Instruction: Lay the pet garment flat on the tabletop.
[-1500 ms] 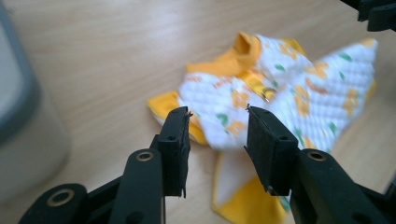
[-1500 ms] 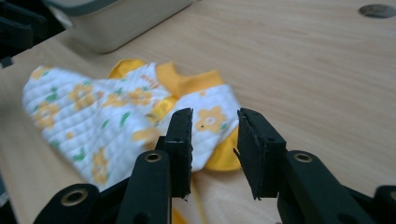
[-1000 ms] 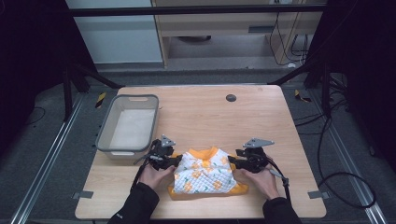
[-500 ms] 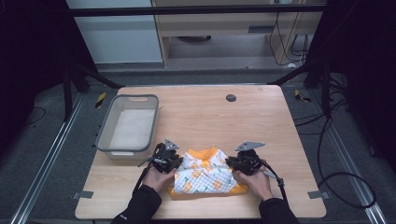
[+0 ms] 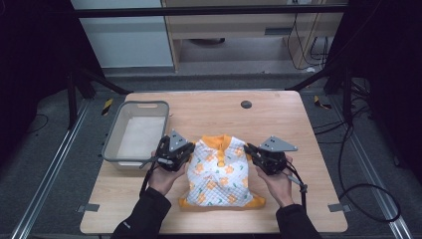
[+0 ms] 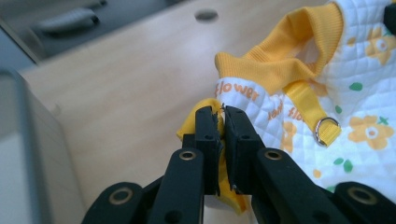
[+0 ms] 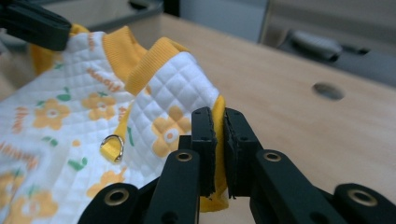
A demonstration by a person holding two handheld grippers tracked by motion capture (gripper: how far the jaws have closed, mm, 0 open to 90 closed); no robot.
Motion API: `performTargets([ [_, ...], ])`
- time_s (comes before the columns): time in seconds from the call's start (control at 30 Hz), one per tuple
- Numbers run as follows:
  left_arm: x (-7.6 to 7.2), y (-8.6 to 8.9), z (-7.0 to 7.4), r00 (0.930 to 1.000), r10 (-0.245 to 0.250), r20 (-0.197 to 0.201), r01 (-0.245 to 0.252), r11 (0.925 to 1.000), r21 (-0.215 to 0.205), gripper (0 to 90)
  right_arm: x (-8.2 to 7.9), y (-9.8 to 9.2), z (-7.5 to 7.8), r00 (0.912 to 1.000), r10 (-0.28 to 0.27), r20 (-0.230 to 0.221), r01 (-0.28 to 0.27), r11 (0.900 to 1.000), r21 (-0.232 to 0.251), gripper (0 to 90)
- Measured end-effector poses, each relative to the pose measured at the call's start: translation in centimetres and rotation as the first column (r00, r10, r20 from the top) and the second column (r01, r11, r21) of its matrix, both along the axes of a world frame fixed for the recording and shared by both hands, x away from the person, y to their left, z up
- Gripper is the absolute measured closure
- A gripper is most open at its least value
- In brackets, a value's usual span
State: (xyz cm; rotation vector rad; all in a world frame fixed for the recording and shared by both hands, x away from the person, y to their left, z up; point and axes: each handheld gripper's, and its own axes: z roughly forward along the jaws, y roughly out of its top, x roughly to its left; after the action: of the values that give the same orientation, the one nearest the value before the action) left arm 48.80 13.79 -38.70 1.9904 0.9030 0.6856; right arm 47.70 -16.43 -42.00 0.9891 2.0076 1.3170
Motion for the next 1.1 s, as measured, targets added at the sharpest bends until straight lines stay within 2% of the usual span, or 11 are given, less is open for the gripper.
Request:
performTargets([
  [0.07, 1.0, -0.2, 0.9, 0.9986, 0.033, 0.042, -0.033, 0.9994, -0.005, 83.9, 1.0, 0.2, 0.5, 0.9978, -0.055, 0.036, 0.054, 0.998, 0.010, 83.6],
  [0.13, 2.5, -0.5, 1.2, 0.9964, 0.075, 0.040, -0.074, 0.9970, -0.022, 83.6, 2.3, 0.4, 0.7, 0.9928, -0.109, 0.049, 0.109, 0.994, 0.005, 82.5],
  [0.23, 5.1, -1.0, 0.3, 0.9866, 0.163, 0.004, -0.163, 0.9866, 0.002, 76.9, 4.5, 0.9, 0.2, 0.9881, -0.153, 0.004, 0.154, 0.987, -0.037, 76.8],
  [0.27, 5.4, -0.9, 0.1, 0.9848, 0.173, -0.013, -0.173, 0.9848, -0.009, 65.7, 5.2, 0.9, -0.1, 0.9846, -0.174, -0.014, 0.173, 0.983, -0.054, 73.8],
  [0.33, 5.5, -0.4, -0.3, 0.9847, 0.170, -0.036, -0.172, 0.9840, -0.047, 59.1, 5.4, 0.7, -0.4, 0.9826, -0.182, -0.038, 0.180, 0.982, -0.052, 70.6],
  [0.47, 4.3, 0.8, -0.7, 0.9881, 0.151, -0.030, -0.153, 0.9867, -0.057, 48.7, 4.2, -0.1, -0.4, 0.9877, -0.148, -0.052, 0.146, 0.988, -0.040, 65.4],
  [0.63, 2.2, 2.7, -0.6, 0.9938, 0.103, -0.042, -0.106, 0.9898, -0.095, 44.3, 2.4, -1.0, 0.1, 0.9922, -0.107, -0.064, 0.104, 0.994, -0.039, 61.6],
  [0.67, 1.1, 3.5, -0.7, 0.9961, 0.071, -0.053, -0.076, 0.9917, -0.103, 43.9, 0.7, -1.9, 0.4, 0.9933, -0.084, -0.080, 0.082, 0.996, -0.019, 58.6],
  [0.73, 0.2, 4.0, -0.9, 0.9970, 0.055, -0.054, -0.061, 0.9913, -0.116, 44.0, -0.5, -2.5, 0.3, 0.9934, -0.057, -0.099, 0.058, 0.998, 0.001, 57.3],
  [0.93, -2.2, 4.7, -2.0, 0.9980, 0.009, -0.063, -0.015, 0.9961, -0.087, 43.7, -3.2, -3.5, -0.2, 0.9926, -0.010, -0.121, 0.012, 1.000, 0.011, 53.4],
  [1.1, -4.2, 5.0, -4.2, 0.9951, -0.028, -0.094, 0.022, 0.9978, -0.062, 42.5, -5.3, -4.1, -1.5, 0.9855, 0.030, -0.167, -0.029, 1.000, 0.007, 47.7],
])
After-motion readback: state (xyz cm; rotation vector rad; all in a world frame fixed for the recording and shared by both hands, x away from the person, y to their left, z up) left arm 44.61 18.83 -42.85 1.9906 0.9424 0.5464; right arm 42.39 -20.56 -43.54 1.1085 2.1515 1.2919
